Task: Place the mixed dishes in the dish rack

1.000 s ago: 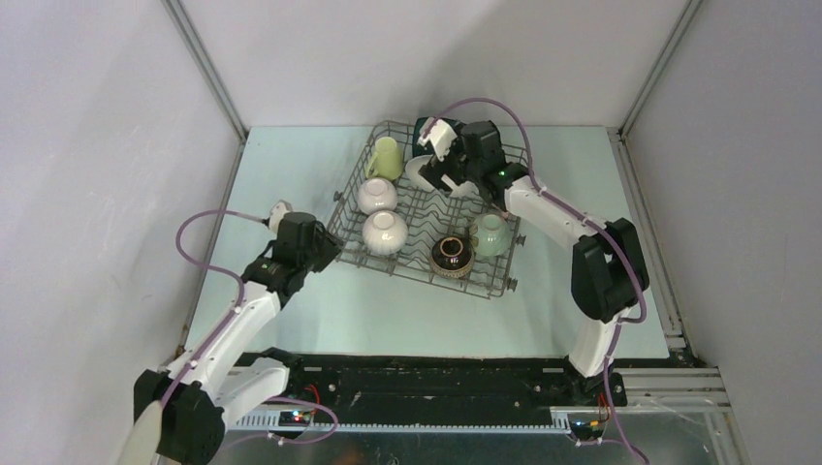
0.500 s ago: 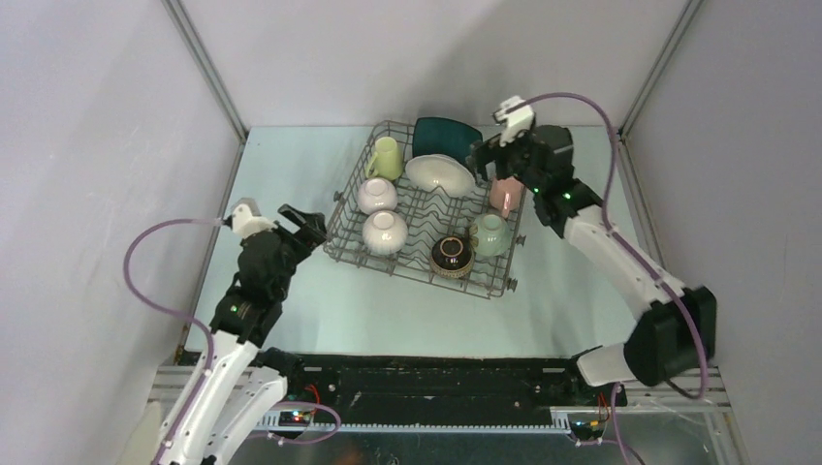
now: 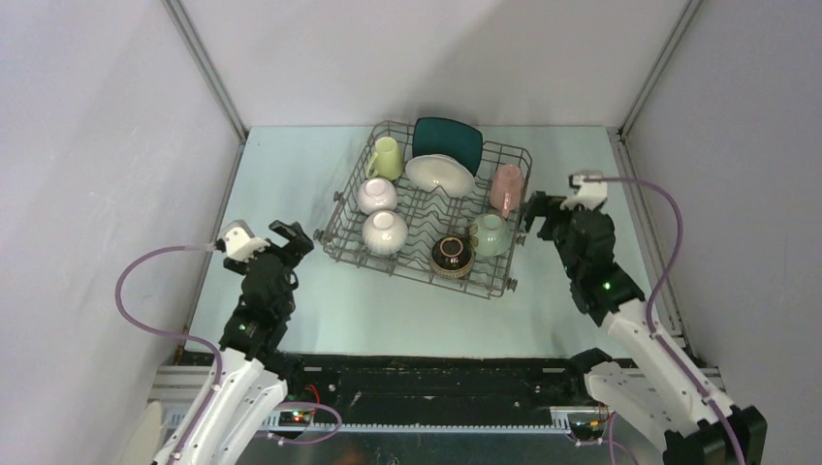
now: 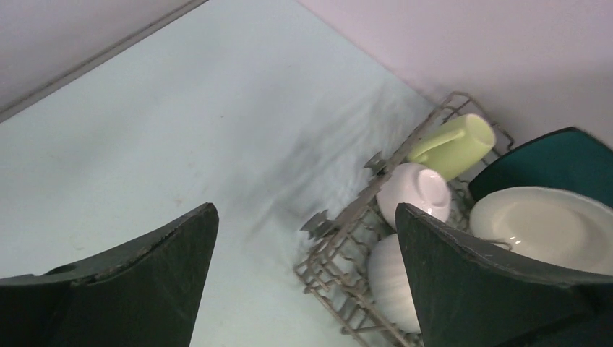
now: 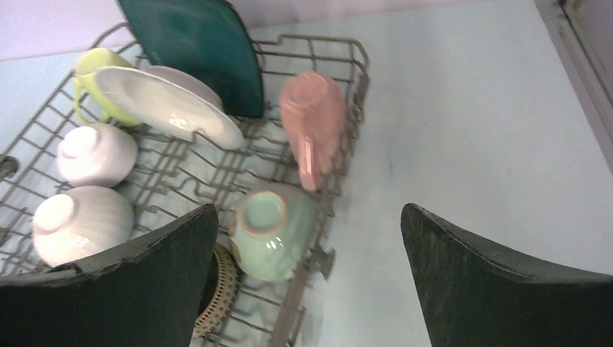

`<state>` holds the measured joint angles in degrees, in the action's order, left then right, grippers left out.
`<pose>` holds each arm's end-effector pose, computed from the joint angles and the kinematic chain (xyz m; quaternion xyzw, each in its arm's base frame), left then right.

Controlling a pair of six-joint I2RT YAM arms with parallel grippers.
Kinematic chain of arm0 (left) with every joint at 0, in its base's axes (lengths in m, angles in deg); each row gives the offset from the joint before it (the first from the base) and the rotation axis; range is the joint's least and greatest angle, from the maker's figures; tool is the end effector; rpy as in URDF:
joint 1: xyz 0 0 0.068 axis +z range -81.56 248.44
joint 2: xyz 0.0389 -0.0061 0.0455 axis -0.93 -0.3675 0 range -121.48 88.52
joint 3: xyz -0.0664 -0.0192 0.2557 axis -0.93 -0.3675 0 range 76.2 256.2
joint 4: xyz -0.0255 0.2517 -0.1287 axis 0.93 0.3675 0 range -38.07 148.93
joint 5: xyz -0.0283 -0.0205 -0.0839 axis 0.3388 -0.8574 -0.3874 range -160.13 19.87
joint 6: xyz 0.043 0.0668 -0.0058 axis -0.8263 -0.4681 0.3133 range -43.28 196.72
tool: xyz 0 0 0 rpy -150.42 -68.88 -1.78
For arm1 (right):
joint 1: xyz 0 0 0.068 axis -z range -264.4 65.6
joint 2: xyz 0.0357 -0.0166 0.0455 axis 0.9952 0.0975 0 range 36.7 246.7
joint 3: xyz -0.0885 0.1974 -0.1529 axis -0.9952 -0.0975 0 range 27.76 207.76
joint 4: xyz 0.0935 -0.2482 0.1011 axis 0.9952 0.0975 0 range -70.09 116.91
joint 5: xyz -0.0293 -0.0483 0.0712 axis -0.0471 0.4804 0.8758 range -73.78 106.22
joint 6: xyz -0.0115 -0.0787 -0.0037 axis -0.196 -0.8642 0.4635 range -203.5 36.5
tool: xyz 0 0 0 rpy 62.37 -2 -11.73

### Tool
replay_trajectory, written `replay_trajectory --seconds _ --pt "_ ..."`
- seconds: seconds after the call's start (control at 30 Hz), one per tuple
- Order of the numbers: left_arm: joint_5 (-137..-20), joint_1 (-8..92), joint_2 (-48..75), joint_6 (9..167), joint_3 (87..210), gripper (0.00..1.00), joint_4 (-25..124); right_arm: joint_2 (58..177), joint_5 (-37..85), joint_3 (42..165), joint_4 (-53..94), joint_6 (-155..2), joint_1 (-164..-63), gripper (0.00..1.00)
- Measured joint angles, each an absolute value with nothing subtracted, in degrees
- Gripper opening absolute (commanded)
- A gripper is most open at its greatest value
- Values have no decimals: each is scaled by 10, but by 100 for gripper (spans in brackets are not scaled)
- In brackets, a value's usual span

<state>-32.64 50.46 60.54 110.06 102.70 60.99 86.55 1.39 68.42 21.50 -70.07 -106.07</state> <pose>0.1942 -0.0190 0.2631 -0.3009 0.6943 -0.0393 0.6526 0.2552 0.0826 0.2992 0.0273 0.7678 0.0959 0.6328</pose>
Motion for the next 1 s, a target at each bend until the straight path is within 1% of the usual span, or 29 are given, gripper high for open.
replay_trajectory --seconds 0.1,0.2,0.3,0.4,0.5,0.6,0.67,0.77,0.83,0.9,0.93,1.0 --pt "-325 505 625 1055 979 100 564 811 -22 627 221 -673 -1059 99" --pt "-333 505 669 998 905 100 489 762 -71 576 235 -646 -1058 99" --pt "-319 505 702 957 841 100 428 743 -118 549 247 -624 -1056 99" --pt "-295 505 702 915 800 100 374 746 -157 526 243 -609 -1052 100" --pt "-275 507 669 863 773 100 291 776 -186 511 221 -610 -1046 100" --pt "-272 527 598 819 769 100 205 809 -198 509 194 -626 -1036 100" --pt "-282 559 541 810 769 100 163 824 -202 509 174 -638 -1016 99" --pt "-319 625 474 820 769 100 118 832 -177 483 112 -654 -950 93" --pt "-340 661 449 826 769 100 106 832 -137 425 27 -663 -902 93" --pt "-356 675 445 828 769 100 91 838 -81 359 -43 -670 -853 95" --pt "-364 677 445 828 769 100 84 847 -34 322 -86 -676 -825 96" --pt "-379 680 442 827 769 100 73 871 28 291 -131 -689 -791 98"
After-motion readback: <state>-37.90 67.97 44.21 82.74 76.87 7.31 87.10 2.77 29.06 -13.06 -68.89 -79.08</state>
